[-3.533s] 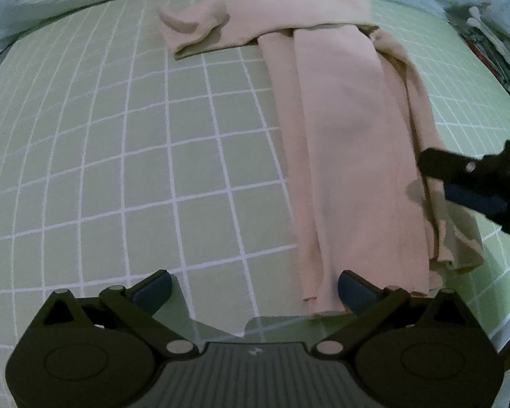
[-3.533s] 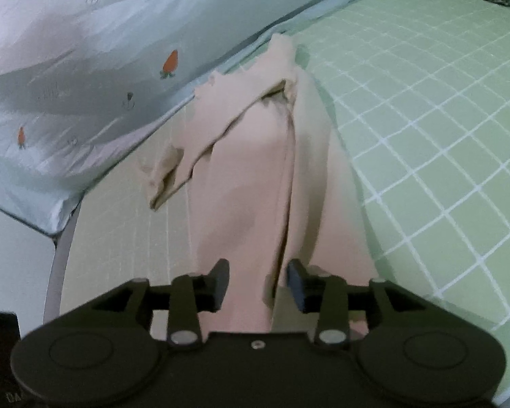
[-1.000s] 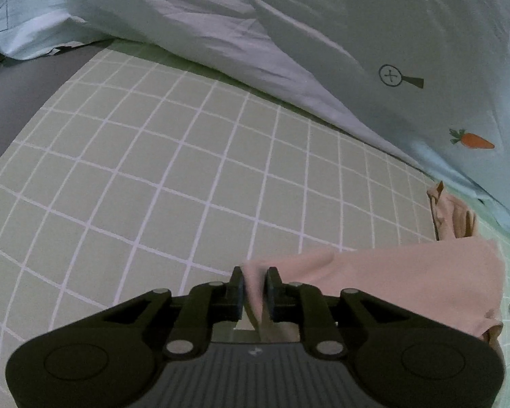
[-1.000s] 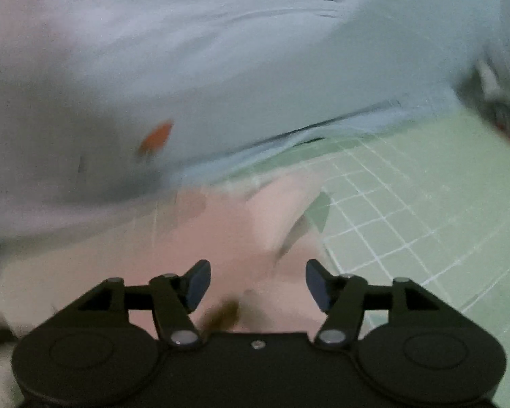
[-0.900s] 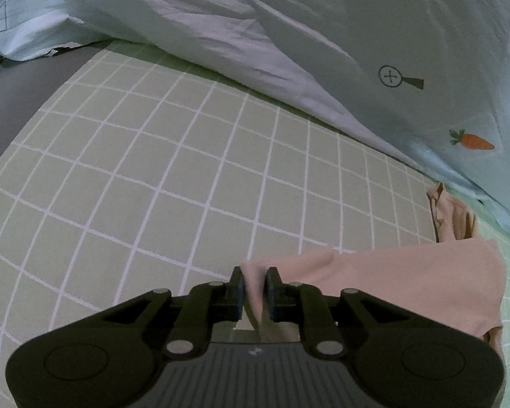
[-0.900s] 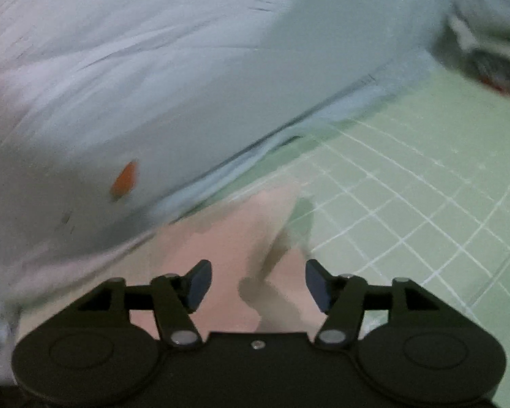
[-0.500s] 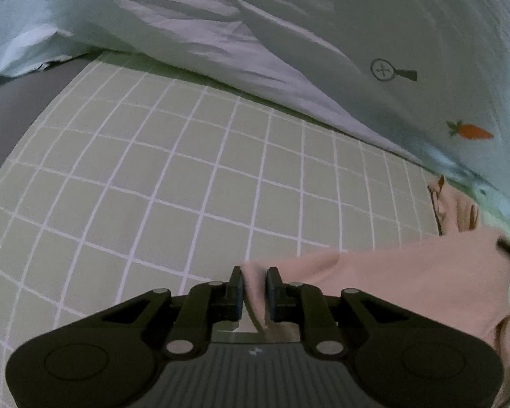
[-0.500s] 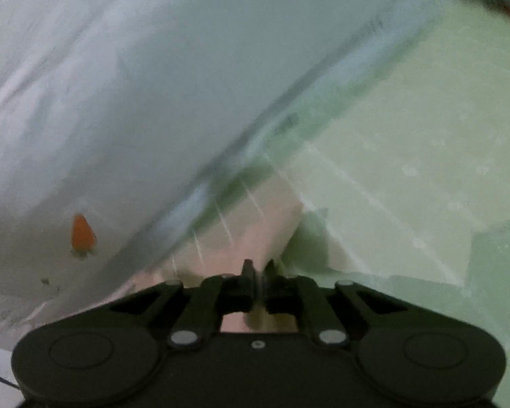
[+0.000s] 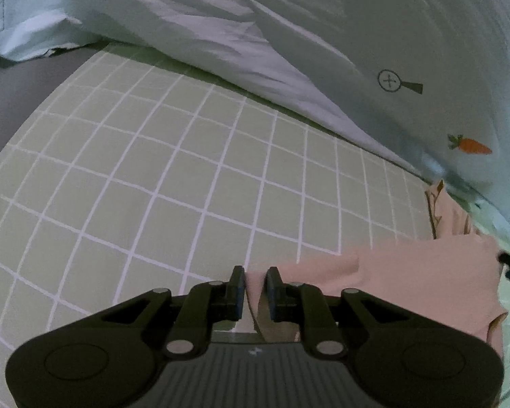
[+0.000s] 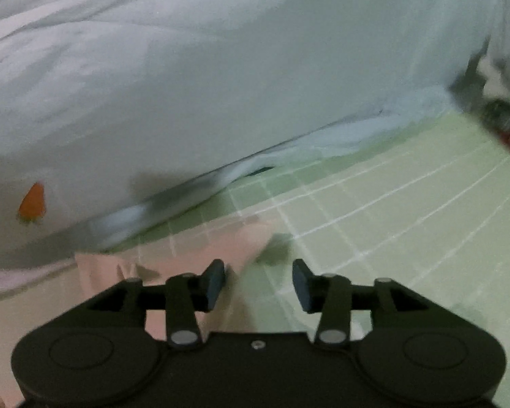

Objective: Fold clothes

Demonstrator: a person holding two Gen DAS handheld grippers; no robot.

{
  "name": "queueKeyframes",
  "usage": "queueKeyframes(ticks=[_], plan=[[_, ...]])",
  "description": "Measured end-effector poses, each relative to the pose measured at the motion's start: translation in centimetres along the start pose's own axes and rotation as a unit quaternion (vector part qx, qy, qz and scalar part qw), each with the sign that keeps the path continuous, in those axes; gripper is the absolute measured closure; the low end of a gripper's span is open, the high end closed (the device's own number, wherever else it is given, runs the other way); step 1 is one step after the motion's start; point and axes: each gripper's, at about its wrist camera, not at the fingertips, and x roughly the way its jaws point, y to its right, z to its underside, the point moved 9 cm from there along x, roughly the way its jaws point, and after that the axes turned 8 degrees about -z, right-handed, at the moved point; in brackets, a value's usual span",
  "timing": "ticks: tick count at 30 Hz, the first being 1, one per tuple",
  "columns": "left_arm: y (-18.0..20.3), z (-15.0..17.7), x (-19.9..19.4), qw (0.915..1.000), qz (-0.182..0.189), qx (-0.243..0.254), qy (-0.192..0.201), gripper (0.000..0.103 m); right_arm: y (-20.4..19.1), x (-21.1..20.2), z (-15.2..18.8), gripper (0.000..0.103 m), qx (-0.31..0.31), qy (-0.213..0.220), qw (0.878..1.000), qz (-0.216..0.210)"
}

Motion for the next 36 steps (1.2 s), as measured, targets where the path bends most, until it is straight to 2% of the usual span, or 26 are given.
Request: queueKeyframes(ticks=[2, 4, 7, 12, 14, 15, 17, 18, 20, 21, 26, 31, 34, 36], plan=[[-0.2, 0.0, -0.1, 1.0000, -0.001, -0.009, -0.003, 0.086, 0.3, -1.9, 1.0, 0.049, -0.018, -0.005, 1.000, 0.013], [-0.6, 0.0, -0.4, 0.9998, -0.012, -0.012, -0.003, 0.086, 0.6, -3.9, 2.6, 0.030, -0.027, -0.012, 0.999, 0.027], [-2.4, 0.4, -1.5, 0.9991, -0.034, -0.024, 0.002, 0.086, 1.1, -6.5, 5.3, 0.019, -0.038, -0.024, 0.998, 0.046], [-6.0, 0.9, -3.6, 0.9962, -0.070, -0.051, 0.012, 0.086, 1.6, -10.6, 10.9, 0.015, -0.037, -0.055, 0.996, 0.064], [-6.8, 1.2, -4.4, 0.9953, -0.074, -0.060, 0.015, 0.083, 1.3, -11.5, 12.7, 0.013, -0.029, -0.064, 0.996, 0.062], [-6.8, 1.4, -4.8, 0.9955, -0.070, -0.061, 0.017, 0.080, 1.1, -11.9, 13.3, 0.010, -0.027, -0.067, 0.996, 0.061], [-5.8, 1.8, -5.6, 0.9971, -0.054, -0.049, 0.021, 0.064, 0.8, -12.8, 14.5, 0.006, -0.026, -0.069, 0.995, 0.065], [-4.6, 1.9, -5.8, 0.9982, -0.044, -0.032, 0.023, 0.059, 0.6, -13.2, 15.0, 0.003, -0.027, -0.068, 0.995, 0.068], [-1.9, 2.5, -6.2, 0.9994, -0.023, 0.010, 0.025, 0.034, 0.0, -13.9, 15.8, 0.002, -0.024, -0.067, 0.995, 0.067], [-0.5, 2.8, -6.2, 0.9990, -0.016, 0.035, 0.025, 0.031, -0.4, -14.2, 16.1, 0.001, -0.023, -0.068, 0.996, 0.061], [4.8, 4.9, -5.3, 0.9911, 0.000, 0.129, 0.030, 0.029, -2.6, -15.1, 18.6, 0.001, -0.052, -0.081, 0.994, 0.046], [5.5, 6.0, -3.2, 0.9832, -0.042, 0.175, 0.032, 0.026, -3.2, -15.5, 20.1, 0.000, -0.055, -0.079, 0.995, 0.041], [4.0, 5.4, -2.5, 0.9850, -0.061, 0.156, 0.041, 0.027, -3.1, -15.4, 20.2, 0.000, -0.048, -0.078, 0.995, 0.039], [2.5, 4.6, -2.8, 0.9892, -0.068, 0.119, 0.052, 0.038, -3.1, -15.4, 20.2, 0.000, -0.047, -0.078, 0.995, 0.039]])
